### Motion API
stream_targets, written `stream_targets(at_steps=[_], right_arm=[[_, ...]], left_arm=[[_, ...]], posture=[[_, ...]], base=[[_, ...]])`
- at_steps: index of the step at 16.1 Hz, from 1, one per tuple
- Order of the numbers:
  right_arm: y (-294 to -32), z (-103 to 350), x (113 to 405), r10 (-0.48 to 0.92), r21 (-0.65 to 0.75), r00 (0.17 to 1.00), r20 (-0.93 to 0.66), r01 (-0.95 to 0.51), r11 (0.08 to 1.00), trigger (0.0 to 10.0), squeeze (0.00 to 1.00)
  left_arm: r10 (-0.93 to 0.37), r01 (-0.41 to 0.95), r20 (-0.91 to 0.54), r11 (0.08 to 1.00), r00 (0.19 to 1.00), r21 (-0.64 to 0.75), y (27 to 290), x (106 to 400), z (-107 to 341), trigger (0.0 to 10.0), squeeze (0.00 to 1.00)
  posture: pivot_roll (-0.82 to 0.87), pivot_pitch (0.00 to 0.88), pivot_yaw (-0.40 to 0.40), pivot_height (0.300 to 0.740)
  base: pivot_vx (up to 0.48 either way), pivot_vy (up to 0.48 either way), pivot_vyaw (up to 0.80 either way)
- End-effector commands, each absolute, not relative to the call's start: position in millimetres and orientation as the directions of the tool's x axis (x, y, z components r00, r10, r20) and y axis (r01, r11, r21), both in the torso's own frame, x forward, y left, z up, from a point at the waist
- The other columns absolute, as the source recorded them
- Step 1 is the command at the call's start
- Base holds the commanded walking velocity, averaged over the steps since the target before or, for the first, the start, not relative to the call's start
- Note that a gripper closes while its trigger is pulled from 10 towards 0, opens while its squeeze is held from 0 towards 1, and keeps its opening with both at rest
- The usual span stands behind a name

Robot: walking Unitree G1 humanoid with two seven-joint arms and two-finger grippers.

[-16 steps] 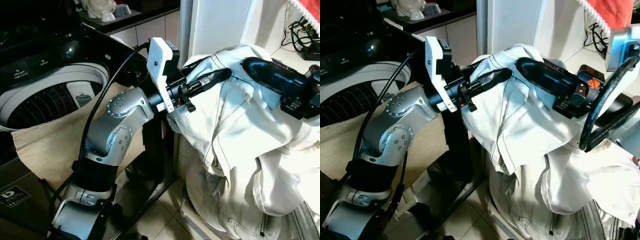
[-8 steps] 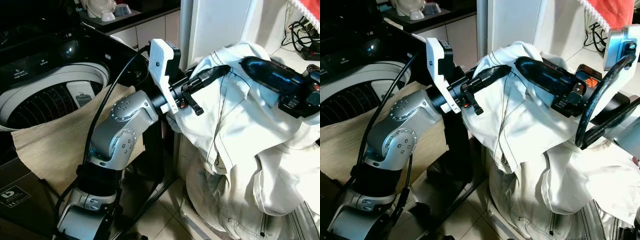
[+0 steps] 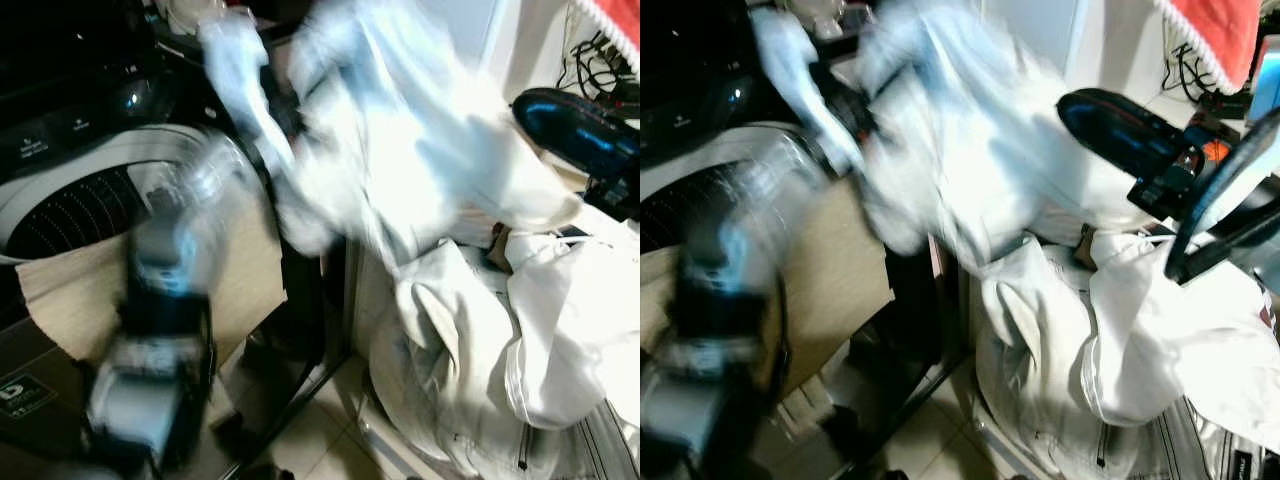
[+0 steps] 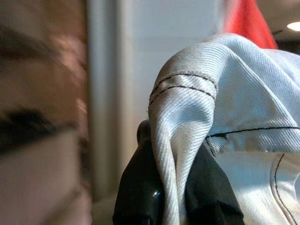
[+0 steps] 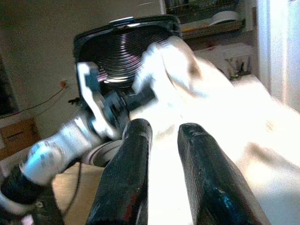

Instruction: Clothes washing

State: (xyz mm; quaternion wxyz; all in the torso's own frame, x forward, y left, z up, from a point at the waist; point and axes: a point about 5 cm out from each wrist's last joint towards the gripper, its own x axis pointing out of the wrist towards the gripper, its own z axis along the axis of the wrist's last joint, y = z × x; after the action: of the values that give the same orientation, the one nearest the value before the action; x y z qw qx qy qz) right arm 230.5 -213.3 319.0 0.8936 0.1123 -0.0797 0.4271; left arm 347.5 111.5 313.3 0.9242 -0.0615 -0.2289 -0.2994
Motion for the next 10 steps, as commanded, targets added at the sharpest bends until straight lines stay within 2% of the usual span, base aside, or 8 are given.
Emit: stream_targets(at_steps=[1, 2, 4, 5, 6, 7, 9, 10], right_arm=[[-219, 321, 230, 0.714, 0.119, 0.653, 0.253, -0.753, 0.647, 10.0, 0.00], [-213, 311, 229, 0.728, 0.097, 0.658, 0.191, -0.751, 0.653, 10.0, 0.00], [-206, 300, 231, 0.738, 0.098, 0.661, 0.138, -0.750, 0.654, 10.0, 0.00], [-203, 296, 232, 0.740, 0.100, 0.661, 0.126, -0.750, 0.653, 10.0, 0.00], [-198, 290, 234, 0.744, 0.092, 0.662, 0.089, -0.749, 0.656, 10.0, 0.00], [-188, 280, 237, 0.745, 0.068, 0.666, 0.028, -0.745, 0.664, 10.0, 0.00], [-178, 270, 237, 0.747, 0.059, 0.665, -0.016, -0.745, 0.665, 10.0, 0.00], [-176, 267, 237, 0.747, 0.057, 0.664, -0.026, -0.745, 0.665, 10.0, 0.00]], left_arm=[[-0.367, 0.395, 0.596, 0.914, 0.714, 0.090, 145, 348, 356, 0.0, 0.00], [-0.197, 0.054, 0.655, 0.971, 0.730, 0.232, 182, 349, 390, 0.0, 0.00], [-0.055, -0.226, 0.692, 0.924, 0.720, 0.309, 216, 348, 415, 0.0, 0.00], [-0.039, -0.256, 0.663, 0.904, 0.748, 0.342, 222, 352, 413, 0.0, 0.00], [-0.019, -0.245, 0.574, 0.892, 0.819, 0.380, 229, 364, 399, 0.0, 0.00], [0.080, -0.281, 0.450, 0.872, 0.889, 0.401, 243, 377, 373, 10.0, 0.00], [0.146, -0.272, 0.305, 0.864, 0.941, 0.425, 260, 385, 338, 10.0, 0.00], [0.173, -0.284, 0.276, 0.853, 0.946, 0.439, 268, 386, 329, 10.0, 0.00]], posture=[[-0.20, 0.000, 0.070, 0.740], [-0.20, 0.000, 0.070, 0.740], [-0.19, 0.000, 0.071, 0.740], [-0.19, 0.000, 0.073, 0.740], [-0.20, 0.000, 0.076, 0.740], [-0.20, 0.000, 0.082, 0.740], [-0.20, 0.000, 0.081, 0.740], [-0.20, 0.000, 0.082, 0.740]], base=[[0.000, 0.000, 0.00], [0.000, 0.000, 0.00], [0.000, 0.000, 0.00], [0.000, 0.000, 0.00], [0.000, 0.000, 0.00], [0.000, 0.000, 0.00], [0.000, 0.000, 0.00], [0.000, 0.000, 0.00]])
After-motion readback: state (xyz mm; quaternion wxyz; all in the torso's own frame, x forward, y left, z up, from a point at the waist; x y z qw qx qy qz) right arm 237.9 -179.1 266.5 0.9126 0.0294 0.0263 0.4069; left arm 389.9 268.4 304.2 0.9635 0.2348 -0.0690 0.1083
